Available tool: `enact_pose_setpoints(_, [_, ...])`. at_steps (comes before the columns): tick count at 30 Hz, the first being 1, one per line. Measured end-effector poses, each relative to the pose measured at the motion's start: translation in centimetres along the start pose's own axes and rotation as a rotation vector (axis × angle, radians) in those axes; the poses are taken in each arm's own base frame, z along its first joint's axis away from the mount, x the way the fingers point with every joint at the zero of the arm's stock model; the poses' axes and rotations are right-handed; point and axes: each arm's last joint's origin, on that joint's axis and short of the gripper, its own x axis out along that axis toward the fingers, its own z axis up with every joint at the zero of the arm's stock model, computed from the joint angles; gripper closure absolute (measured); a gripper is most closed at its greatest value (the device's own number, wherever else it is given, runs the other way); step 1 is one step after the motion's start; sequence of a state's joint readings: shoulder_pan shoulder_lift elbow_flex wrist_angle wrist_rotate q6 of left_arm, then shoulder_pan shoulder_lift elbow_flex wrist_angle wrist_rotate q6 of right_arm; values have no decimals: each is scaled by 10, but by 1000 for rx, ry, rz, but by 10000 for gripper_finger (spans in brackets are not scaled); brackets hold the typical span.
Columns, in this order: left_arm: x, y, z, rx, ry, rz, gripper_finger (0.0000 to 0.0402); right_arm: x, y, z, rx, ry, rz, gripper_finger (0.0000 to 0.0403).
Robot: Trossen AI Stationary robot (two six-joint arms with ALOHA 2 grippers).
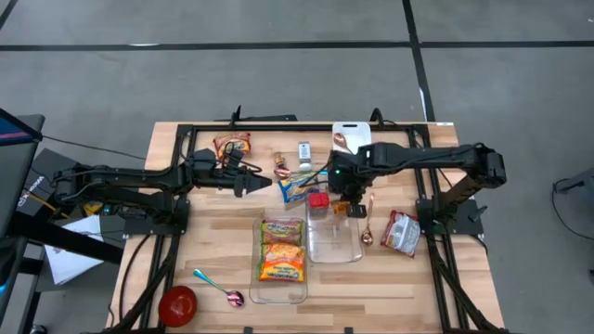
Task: Pick & Place Food Item
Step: Put the orange seasoning pack into the right transparent bin
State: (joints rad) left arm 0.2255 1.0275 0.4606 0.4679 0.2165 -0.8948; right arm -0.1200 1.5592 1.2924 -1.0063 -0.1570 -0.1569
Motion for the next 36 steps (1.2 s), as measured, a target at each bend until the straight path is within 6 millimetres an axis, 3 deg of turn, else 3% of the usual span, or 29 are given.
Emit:
enact_pose_setpoints(7, [0, 0, 0, -3, -1, 0, 289, 2, -5, 1, 10, -30, -10, 403])
enact_pose_setpoints(21, [0, 0, 0, -3, -2, 2, 289, -4, -36, -5, 55, -38, -45, 403])
enact_pose_setpoints(36, [0, 0, 0, -3, -2, 2, 289, -4, -37, -5, 47, -48, -48, 403])
